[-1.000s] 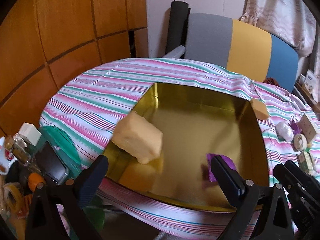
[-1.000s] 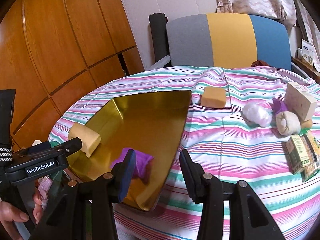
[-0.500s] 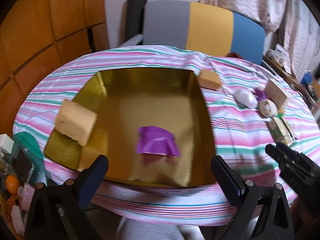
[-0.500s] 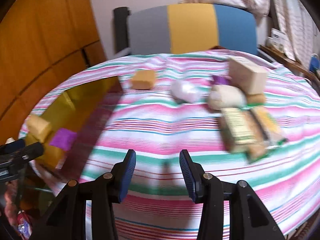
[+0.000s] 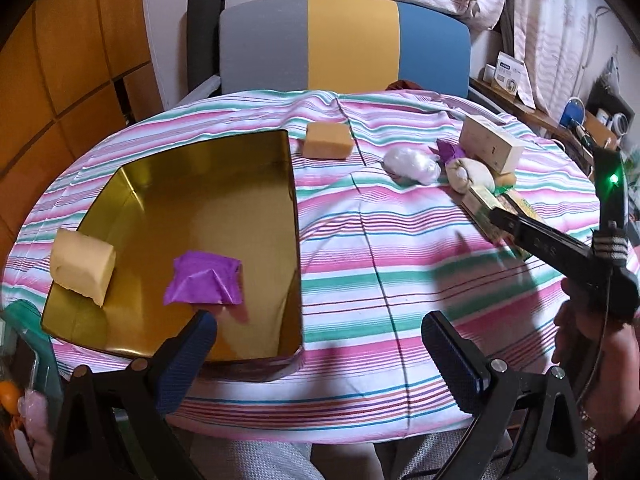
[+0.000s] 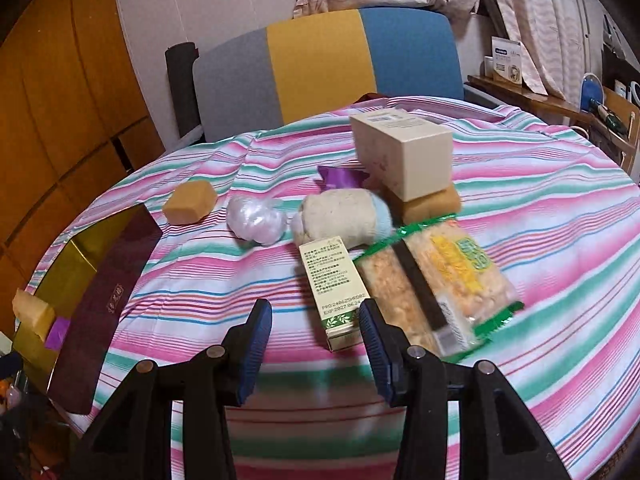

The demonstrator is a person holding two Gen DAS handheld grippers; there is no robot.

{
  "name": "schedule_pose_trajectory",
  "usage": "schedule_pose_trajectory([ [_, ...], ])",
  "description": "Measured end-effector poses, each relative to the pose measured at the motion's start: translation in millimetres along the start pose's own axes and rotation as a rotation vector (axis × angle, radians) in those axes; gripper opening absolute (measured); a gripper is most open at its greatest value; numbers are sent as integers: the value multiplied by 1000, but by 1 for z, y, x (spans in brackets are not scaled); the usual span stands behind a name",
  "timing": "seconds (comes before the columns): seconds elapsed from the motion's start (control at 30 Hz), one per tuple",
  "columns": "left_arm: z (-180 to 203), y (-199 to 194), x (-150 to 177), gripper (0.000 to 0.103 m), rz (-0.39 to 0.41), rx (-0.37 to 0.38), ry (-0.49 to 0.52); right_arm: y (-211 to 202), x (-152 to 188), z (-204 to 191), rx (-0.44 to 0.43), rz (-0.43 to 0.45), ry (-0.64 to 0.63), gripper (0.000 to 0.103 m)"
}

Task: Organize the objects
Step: 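Open both tools and move them back toward the remaining items, then grasp the cracker packet with the right tool while the left tool grasps the green-labelled box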

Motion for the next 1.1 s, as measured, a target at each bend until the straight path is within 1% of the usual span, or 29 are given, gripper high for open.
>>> schedule_pose_trajectory([
  [0.03, 1, 1, 1, 103, -5, 2, -3, 0, 2, -6, -25, -14, -7, 47],
  [0.1, 3, 2, 2, 103, -14, 15, -12, -3, 6, -15, -102, -44, -9, 47],
  [0.13, 3, 3, 2, 103, -17, 18, -16, -6, 6, -16, -121, -38, -5, 47],
  [0.17, 3, 3, 2, 103, -22, 18, -18, -11, 5, -13, -113, -19, 1, 47],
  [0.27, 2, 5, 2, 103, -24, 21, -19, -24, -5, 7, -28, 53, 12, 47],
  [0.33, 2, 5, 1, 103, -22, 22, -22, -27, -12, 22, 39, 63, -11, 47],
  [0.4, 3, 7, 1, 103, -25, 34, -32, -23, -17, 36, 95, 42, -22, 47],
  [0.47, 5, 9, 0, 103, -33, 48, -41, -15, -18, 47, 119, 5, -27, 47],
  [0.57, 10, 10, 0, 103, -43, 57, -35, 5, -13, 52, 154, -73, -77, 47],
  [0.6, 12, 10, 0, 103, -43, 53, -26, 7, -12, 47, 126, -66, -95, 47],
  [0.67, 15, 9, 0, 103, -41, 39, -11, 14, -8, 42, 106, -96, -126, 47],
  [0.73, 16, 10, -1, 103, -44, 38, -9, 24, -3, 37, 119, -125, -156, 49],
  [0.77, 16, 10, -1, 103, -46, 40, -12, 25, -2, 35, 119, -112, -157, 49],
  [0.9, 15, 11, -5, 103, -42, 39, -19, 20, 0, 41, 56, -97, -52, 48],
  [1.1, 20, 17, -17, 103, -30, 33, -21, -1, 12, 52, 49, -82, 13, 46],
])
Point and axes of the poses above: each gripper's, at about its wrist camera, not at the fingertips, and y roughly the way its jaws point, z to its right, x to its underside, the point moved 4 cm from there along y, roughly the way its jaws point, and after that the axes turned 11 degrees about y, right-handed, at the moved point
